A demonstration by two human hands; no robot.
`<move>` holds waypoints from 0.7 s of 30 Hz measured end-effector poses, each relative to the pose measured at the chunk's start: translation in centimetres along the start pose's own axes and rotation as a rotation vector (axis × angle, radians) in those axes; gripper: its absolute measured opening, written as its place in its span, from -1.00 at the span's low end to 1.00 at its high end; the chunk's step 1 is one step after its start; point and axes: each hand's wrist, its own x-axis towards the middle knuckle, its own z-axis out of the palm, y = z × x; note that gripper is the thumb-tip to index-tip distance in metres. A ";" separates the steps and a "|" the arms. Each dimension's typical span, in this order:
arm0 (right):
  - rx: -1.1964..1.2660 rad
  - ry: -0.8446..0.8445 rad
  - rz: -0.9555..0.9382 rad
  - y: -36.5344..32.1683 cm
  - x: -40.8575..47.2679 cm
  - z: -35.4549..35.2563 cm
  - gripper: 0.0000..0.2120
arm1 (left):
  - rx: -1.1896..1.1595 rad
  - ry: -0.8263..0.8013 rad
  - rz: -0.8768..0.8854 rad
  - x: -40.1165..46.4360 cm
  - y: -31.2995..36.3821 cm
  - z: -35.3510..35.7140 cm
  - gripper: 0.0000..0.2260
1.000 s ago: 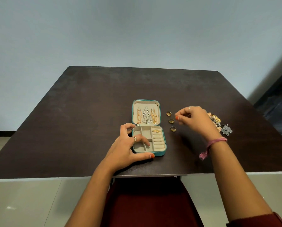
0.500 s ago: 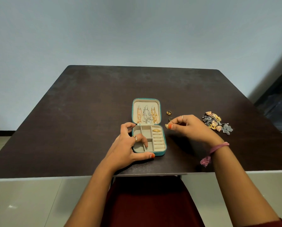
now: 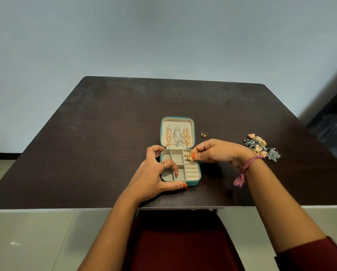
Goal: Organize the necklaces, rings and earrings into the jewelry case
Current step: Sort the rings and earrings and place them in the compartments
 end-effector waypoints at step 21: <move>-0.261 0.773 -0.088 1.3 -1.7 -1.9 -0.91 | -0.034 0.004 -0.023 -0.1 0.2 0.0 -0.63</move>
